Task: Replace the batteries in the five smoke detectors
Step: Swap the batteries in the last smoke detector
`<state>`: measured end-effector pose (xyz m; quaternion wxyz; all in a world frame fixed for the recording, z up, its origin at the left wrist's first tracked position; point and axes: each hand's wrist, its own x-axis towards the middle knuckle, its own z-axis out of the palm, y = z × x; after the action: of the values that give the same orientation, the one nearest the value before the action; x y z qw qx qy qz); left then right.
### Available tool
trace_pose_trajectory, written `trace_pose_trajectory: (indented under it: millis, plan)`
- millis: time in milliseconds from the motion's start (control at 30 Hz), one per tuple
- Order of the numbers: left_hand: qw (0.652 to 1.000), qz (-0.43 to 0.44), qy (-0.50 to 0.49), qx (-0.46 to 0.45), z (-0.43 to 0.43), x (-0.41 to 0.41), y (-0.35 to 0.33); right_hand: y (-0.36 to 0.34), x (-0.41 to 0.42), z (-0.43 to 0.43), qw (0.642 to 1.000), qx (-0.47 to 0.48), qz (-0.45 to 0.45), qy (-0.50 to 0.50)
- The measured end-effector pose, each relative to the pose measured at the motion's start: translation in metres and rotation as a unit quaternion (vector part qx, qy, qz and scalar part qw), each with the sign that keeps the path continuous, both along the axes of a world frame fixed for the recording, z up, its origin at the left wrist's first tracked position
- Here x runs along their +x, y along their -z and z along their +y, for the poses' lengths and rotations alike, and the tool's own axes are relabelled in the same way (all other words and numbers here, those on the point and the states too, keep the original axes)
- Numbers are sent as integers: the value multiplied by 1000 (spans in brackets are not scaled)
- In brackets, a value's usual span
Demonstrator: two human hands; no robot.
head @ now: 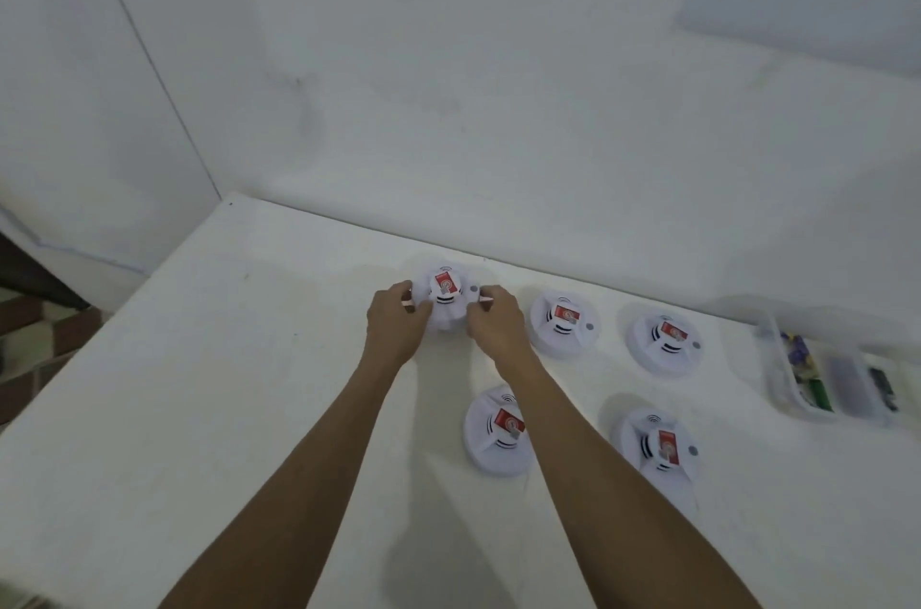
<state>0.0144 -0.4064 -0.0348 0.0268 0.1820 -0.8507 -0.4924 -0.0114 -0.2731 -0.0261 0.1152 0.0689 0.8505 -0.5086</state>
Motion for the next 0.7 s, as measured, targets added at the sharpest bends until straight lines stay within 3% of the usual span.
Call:
trace_pose_trajectory:
  millis: [133,300,467,600,700]
  plan:
    - [997,19,-11,70,13,13,-9,-19,13,6,985,-153,17,83]
    - [982,85,-22,170,39,41,-55,-50,47,33,962,-255,39,92]
    - [962,64,21,266,75,70,-98,-80,93,63,960,-251,105,66]
    - [948,36,62,310,103,91,-113,-95,130,89,963,-177,200,21]
    - [918,21,108,380,123,108,-118,-106,156,108,959,-134,249,-2]
